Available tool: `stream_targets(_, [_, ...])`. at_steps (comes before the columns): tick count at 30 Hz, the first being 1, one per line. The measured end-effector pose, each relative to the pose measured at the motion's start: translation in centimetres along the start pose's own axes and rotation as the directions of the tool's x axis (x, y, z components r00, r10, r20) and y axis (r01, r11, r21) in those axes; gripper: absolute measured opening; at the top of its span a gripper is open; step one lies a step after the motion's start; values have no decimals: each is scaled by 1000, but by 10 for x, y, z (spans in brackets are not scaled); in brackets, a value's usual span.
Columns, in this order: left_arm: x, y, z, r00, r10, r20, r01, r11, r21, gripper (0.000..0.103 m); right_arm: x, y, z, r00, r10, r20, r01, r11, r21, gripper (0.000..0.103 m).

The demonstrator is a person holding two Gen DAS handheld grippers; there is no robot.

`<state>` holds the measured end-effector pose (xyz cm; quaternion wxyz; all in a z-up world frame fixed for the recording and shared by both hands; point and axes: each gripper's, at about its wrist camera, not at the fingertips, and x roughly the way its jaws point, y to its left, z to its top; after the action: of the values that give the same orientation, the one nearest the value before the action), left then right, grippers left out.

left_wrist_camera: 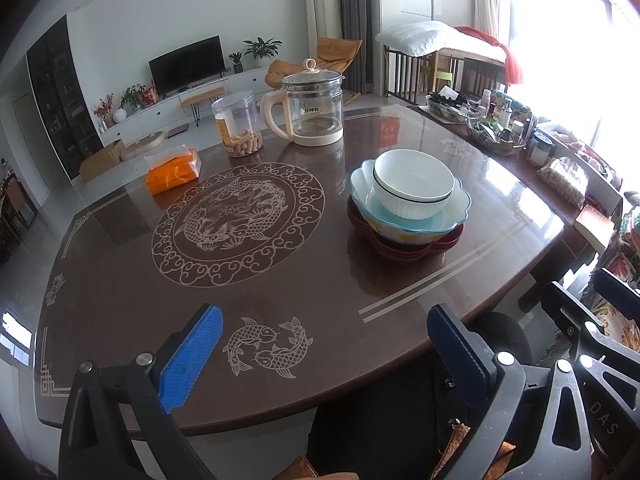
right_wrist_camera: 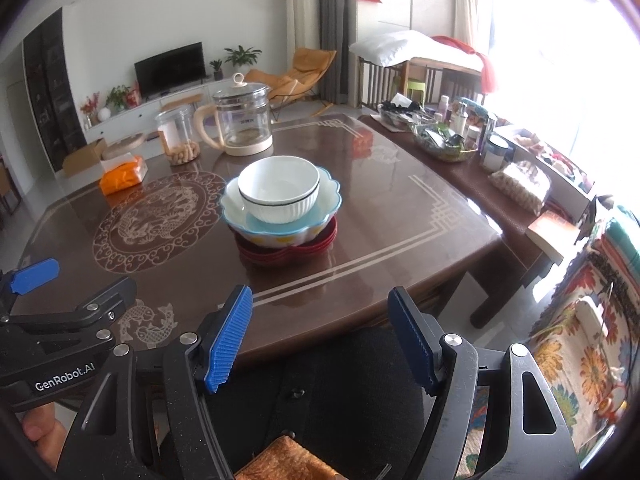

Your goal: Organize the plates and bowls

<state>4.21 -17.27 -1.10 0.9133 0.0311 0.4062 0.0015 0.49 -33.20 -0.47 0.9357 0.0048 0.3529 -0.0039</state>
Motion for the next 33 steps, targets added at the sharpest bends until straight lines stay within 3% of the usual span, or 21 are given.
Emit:
stream_targets(20, [10,5,11,1000,-21,-19,21,1000,-15,102,8,10,10,1000,-11,-24,10,999,-33,74])
stream_targets(33, [20,8,13,998,-61,-14,61,998,7,102,19,4,8,998,-11,-69,12,1000,16,74])
